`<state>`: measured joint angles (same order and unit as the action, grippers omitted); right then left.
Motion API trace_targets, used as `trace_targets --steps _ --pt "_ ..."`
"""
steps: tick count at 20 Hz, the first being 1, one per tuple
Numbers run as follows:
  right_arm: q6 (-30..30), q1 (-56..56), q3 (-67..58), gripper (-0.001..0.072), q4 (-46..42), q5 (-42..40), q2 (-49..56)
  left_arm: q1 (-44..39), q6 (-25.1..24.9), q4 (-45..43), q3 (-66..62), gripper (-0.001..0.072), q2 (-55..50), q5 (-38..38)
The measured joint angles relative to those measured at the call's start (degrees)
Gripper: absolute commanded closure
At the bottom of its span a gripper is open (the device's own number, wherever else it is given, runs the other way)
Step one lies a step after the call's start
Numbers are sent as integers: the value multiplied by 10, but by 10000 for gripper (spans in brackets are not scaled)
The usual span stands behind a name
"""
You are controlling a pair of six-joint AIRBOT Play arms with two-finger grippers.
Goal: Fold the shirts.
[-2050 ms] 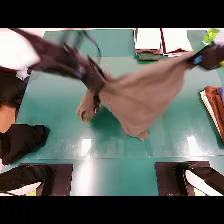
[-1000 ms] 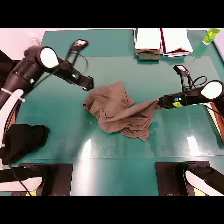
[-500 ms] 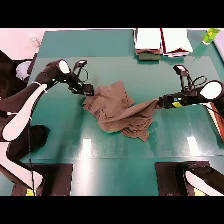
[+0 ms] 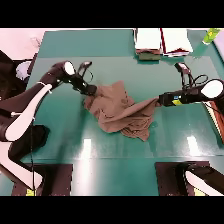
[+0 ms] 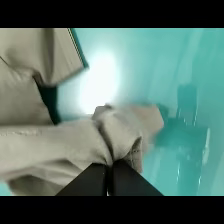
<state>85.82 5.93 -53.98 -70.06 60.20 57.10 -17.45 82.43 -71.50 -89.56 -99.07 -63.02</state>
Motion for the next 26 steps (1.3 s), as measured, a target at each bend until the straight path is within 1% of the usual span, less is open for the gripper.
trace_targets --steps 4,9,13,16,19,21,24,26 --pt "0 -1 -110 694 -2 1 -18 6 0 -53 -81 681 103 -6" --pt "-17 -9 -312 693 -5 19 -58 9 0 -98 -205 682 281 -11" --pt "-23 -57 -443 694 -5 51 -91 10 7 -117 -251 682 414 -5" --pt "-25 -120 -524 694 1 85 -104 9 20 -120 -262 682 485 14" --pt "-26 -185 -598 694 5 121 -92 9 27 -120 -268 682 520 35" --pt "-26 -210 -632 695 16 141 -72 9 30 -121 -269 682 526 40" --pt "-26 -202 -628 695 29 163 -33 9 31 -134 -256 681 505 26" --pt "-26 -176 -596 695 24 171 1 9 32 -145 -233 681 470 -5"
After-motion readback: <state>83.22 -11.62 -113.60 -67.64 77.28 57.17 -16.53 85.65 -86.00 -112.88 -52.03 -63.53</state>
